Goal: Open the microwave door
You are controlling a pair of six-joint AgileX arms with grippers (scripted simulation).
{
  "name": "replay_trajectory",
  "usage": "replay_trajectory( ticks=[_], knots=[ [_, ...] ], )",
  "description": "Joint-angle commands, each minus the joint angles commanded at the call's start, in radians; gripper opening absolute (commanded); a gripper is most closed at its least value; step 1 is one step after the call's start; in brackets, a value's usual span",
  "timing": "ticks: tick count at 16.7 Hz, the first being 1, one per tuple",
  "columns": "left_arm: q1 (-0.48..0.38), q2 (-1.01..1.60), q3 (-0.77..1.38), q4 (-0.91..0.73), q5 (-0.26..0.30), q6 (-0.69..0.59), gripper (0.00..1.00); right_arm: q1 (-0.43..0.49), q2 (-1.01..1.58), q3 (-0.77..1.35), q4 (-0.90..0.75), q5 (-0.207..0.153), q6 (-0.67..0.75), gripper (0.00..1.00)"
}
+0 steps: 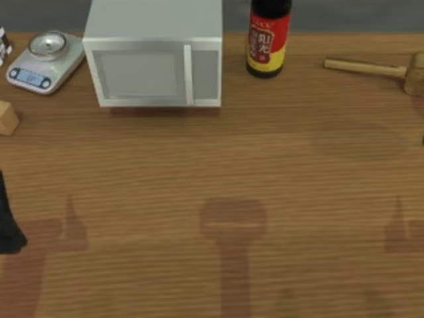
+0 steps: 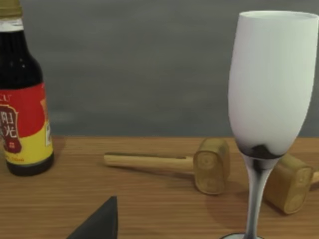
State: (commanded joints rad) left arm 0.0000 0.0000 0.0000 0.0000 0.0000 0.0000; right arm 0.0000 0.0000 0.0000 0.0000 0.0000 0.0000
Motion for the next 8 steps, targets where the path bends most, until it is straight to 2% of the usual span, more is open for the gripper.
replay_trajectory(
  ticks=[4, 8],
  knots=[
    [-0.009, 0.031, 0.024, -0.013, -0.008, -0.008, 1.0, 0.0, 0.0, 0.0, 0.0, 0.0, 0.0, 1.0],
    [-0.064, 0.214, 0.17, -0.074, -0.05, -0.059, 1.0, 0.0, 0.0, 0.0, 0.0, 0.0, 0.0, 1.0]
  ],
)
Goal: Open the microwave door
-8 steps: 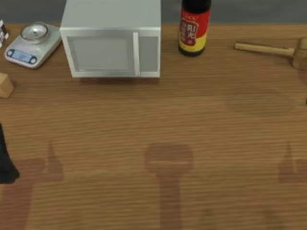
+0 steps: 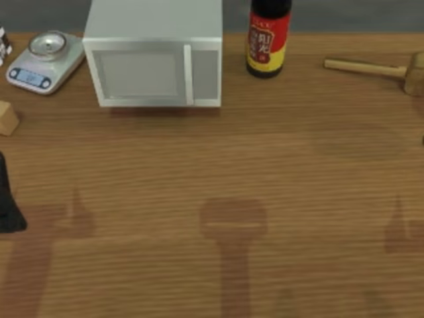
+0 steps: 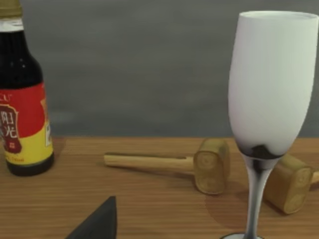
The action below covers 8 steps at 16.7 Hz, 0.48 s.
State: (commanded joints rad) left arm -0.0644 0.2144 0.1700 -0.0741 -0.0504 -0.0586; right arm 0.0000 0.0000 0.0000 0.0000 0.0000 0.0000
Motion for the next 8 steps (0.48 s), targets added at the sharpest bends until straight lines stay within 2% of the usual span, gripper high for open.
replay_trajectory(
  ticks=[8],
  knots=[
    [-0.216, 0.682, 0.549, -0.181, -0.128, -0.179, 1.0, 0.0, 0.0, 0.0, 0.0, 0.0, 0.0, 1.0]
  ],
)
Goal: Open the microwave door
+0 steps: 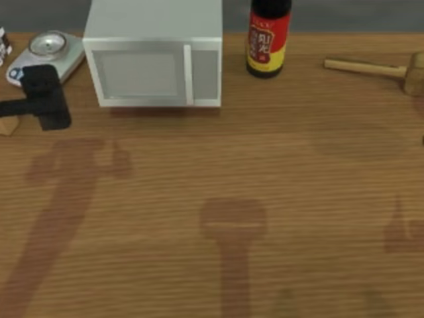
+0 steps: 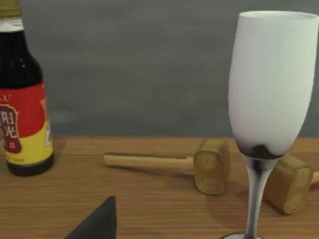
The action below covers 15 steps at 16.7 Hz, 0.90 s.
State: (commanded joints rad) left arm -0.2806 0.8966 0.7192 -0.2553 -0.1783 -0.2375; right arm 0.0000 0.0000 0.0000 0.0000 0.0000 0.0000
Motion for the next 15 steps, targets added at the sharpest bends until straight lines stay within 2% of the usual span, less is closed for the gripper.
replay_trajectory(
  ticks=[9, 15],
  knots=[
    [-0.245, 0.806, 0.623, -0.205, -0.144, -0.202, 1.0, 0.0, 0.0, 0.0, 0.0, 0.0, 0.0, 1.0],
    [-0.318, 1.052, 0.811, -0.267, -0.189, -0.264, 1.0, 0.0, 0.0, 0.0, 0.0, 0.0, 0.0, 1.0]
  ],
)
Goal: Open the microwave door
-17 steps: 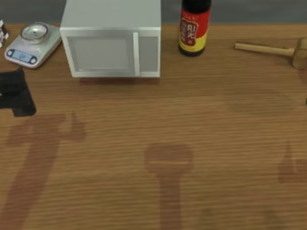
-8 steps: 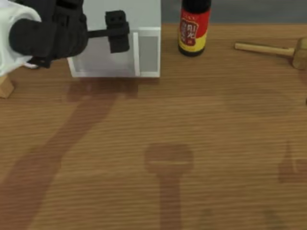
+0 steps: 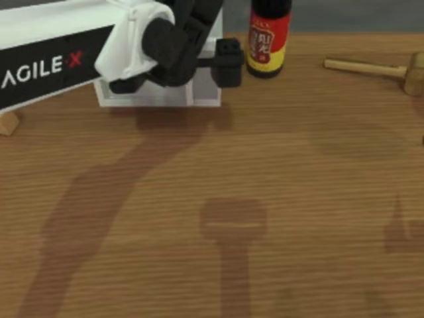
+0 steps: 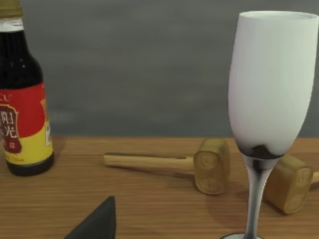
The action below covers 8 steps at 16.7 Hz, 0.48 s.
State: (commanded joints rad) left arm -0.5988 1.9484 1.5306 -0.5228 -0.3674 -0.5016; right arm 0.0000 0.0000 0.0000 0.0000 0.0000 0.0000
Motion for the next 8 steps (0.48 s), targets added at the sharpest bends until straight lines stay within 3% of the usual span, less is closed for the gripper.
replay_trajectory(
  ticks=[8],
  knots=[
    [0.013, 0.045, 0.023, 0.031, 0.008, 0.012, 1.0, 0.0, 0.0, 0.0, 0.0, 0.0, 0.0, 1.0]
  ],
)
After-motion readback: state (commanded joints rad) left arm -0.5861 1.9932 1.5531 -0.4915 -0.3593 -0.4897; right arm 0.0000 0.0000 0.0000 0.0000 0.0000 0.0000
